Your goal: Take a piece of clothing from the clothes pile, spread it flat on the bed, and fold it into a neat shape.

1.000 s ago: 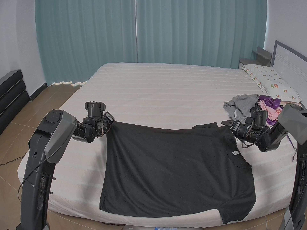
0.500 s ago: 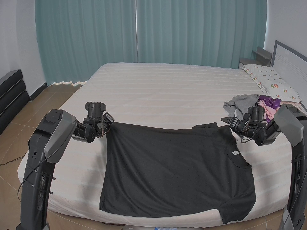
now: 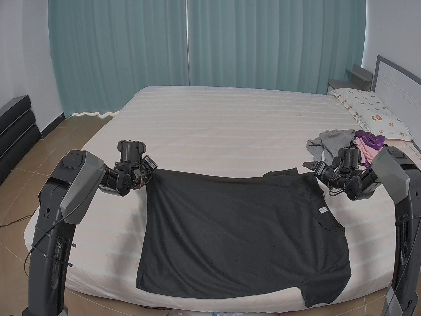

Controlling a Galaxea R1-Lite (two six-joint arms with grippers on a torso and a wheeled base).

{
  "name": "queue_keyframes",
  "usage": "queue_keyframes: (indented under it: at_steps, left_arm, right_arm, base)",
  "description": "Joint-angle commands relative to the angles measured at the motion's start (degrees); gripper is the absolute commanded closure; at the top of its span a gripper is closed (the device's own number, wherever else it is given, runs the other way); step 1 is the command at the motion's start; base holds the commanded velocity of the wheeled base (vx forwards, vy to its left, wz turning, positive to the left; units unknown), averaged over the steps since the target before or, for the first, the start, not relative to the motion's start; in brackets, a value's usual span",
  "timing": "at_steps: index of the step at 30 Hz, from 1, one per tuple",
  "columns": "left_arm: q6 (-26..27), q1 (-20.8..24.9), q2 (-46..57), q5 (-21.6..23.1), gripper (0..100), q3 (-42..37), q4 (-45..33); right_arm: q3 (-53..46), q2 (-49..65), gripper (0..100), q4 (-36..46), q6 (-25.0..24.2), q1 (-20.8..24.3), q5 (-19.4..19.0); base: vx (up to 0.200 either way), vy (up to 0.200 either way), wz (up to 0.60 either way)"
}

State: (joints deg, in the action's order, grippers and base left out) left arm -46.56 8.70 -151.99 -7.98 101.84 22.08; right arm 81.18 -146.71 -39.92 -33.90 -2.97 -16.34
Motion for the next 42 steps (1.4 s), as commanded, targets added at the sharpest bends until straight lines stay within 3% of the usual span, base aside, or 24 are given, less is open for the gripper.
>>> queue_keyframes:
  at_steps: [1, 10, 11, 26, 34, 42]
  left_arm:
    - [0.0, 0.0, 0.0, 0.0, 100, -0.1, 0.0]
    - [0.0, 0.0, 0.0, 0.0, 100, -0.1, -0.1]
    - [0.0, 0.0, 0.0, 0.0, 100, -0.1, -0.1]
    - [0.8, -0.2, 0.6, -0.6, 100, 0.5, -1.7]
    - [1.5, -0.4, -1.5, -4.0, 100, 8.5, -1.2]
    - [1.3, 0.0, -4.7, -4.1, 100, 11.0, -1.2]
  right_arm:
    - [1.9, -1.6, 0, 0.1, 0.1, -0.6, 0.5]
    - [3.7, -5.2, 0, 0.5, 0.2, 0.1, 1.7]
    - [3.9, -5.5, 100, 0.5, 0.2, 0.1, 1.7]
    - [6.7, -2.7, 100, -0.6, -2.3, 0.0, 5.7]
    - [8.5, -1.7, 100, -2.8, -6.4, -0.7, 9.0]
    - [7.8, -2.4, 100, -3.9, -6.4, -0.6, 9.5]
  base:
    - [0.000, 0.000, 0.00]
    - [0.000, 0.000, 0.00]
    - [0.000, 0.000, 0.00]
    - [0.000, 0.000, 0.00]
    - [0.000, 0.000, 0.00]
    - [0.000, 0.000, 0.00]
